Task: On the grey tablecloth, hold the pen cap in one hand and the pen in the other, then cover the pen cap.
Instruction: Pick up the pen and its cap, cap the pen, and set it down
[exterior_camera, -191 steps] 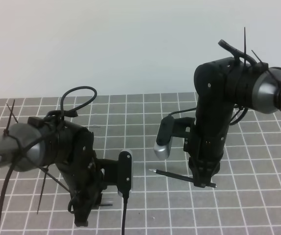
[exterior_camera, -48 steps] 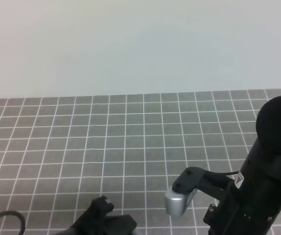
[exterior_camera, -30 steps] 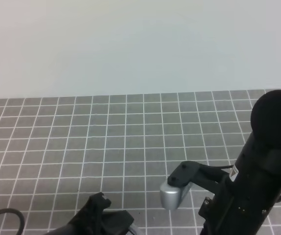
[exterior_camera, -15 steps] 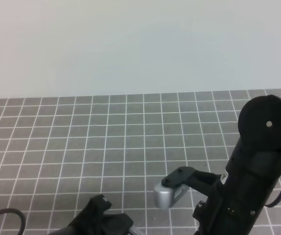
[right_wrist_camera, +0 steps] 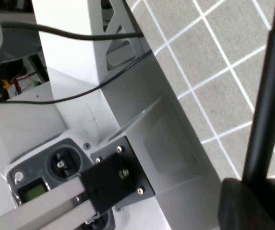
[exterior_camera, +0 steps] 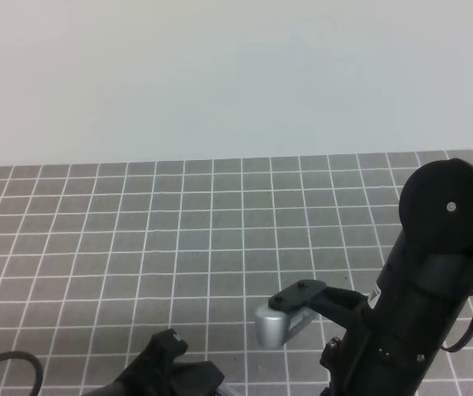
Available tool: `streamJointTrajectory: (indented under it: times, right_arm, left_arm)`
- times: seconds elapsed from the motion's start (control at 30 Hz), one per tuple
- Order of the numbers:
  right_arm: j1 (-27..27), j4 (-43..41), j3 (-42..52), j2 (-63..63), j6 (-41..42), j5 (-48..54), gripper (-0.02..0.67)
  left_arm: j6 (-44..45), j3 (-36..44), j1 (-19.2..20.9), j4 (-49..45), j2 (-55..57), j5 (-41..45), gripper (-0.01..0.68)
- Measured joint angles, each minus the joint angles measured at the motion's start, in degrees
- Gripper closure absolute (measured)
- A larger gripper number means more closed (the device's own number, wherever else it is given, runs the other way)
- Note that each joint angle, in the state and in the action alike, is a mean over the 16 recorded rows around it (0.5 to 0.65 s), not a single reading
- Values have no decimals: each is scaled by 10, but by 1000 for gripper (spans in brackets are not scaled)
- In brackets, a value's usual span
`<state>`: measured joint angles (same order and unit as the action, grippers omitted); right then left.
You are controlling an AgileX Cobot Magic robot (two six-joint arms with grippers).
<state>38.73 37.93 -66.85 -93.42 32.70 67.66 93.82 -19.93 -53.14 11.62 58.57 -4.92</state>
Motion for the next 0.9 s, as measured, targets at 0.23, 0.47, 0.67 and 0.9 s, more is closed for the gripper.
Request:
streamJointTrajectory:
  times: [0.23,0.47,0.67,0.9]
  right_arm:
    - [0,8,0,0,13,-5,652]
    - [0,11,0,0,20,-7,652]
    - [0,11,0,0,22,-9,652]
    - [0,11,0,0,23,-15,652]
  left_arm:
    - [0,0,-7,0,0,-2,596]
    - [-1,0,-23,0,6,-4,596]
    - [-2,0,-34,1,15,-10,596]
    - [-7,0,-36,1,23,-20,596]
